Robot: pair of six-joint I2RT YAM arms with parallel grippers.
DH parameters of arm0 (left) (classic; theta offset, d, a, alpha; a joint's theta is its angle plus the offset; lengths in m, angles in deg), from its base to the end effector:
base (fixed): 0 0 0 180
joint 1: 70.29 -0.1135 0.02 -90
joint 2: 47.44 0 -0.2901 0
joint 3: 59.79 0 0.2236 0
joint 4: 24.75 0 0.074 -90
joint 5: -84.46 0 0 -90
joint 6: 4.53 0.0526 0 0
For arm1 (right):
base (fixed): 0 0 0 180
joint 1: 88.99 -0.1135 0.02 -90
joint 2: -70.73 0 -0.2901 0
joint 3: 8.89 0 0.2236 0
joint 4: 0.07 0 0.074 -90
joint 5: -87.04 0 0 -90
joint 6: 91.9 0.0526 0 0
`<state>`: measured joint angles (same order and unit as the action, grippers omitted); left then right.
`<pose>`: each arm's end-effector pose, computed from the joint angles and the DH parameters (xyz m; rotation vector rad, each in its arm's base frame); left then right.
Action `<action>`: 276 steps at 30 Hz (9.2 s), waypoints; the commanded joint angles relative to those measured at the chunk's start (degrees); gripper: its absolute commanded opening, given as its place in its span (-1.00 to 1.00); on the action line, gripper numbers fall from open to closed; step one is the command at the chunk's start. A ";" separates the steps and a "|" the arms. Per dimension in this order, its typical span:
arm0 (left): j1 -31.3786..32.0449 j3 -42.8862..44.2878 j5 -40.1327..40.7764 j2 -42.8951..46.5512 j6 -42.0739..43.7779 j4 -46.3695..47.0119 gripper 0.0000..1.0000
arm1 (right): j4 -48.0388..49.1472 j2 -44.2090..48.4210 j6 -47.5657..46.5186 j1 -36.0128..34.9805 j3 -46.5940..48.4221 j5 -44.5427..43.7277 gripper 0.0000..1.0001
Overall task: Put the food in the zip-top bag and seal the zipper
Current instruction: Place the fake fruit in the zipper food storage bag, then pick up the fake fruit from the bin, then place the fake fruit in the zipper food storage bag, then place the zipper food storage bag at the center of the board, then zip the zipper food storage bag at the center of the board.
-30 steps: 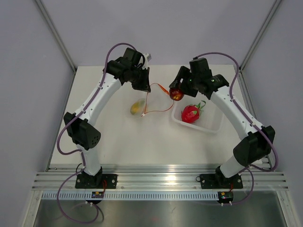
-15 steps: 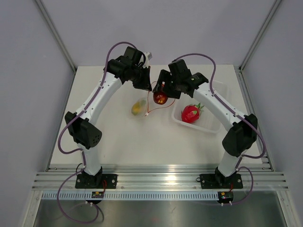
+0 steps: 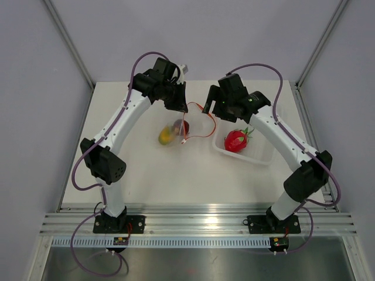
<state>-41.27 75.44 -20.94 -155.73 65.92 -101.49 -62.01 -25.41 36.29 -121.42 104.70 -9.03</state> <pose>0.3350 -0.2018 0.3950 0.3326 2.5036 -0.6905 0.3021 0.1854 0.3805 0.1734 2.3872 0.4766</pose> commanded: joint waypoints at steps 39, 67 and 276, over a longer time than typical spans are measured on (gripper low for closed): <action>2.01 -1.62 0.19 1.94 -1.10 3.25 -1.00 | 7.09 3.86 -0.31 26.18 -23.84 3.08 0.99; 3.06 1.11 2.38 0.27 -6.10 3.85 -1.00 | 12.71 -2.15 0.13 31.90 -18.66 5.89 -1.00; -0.45 -62.18 -11.32 34.64 15.51 68.55 -0.58 | 14.11 -13.73 7.77 4.65 18.26 49.83 -1.00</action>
<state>-41.88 13.36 -29.64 -122.69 82.55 -39.31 -53.35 -43.25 42.30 -116.96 121.64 37.24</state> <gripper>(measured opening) 0.243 0.011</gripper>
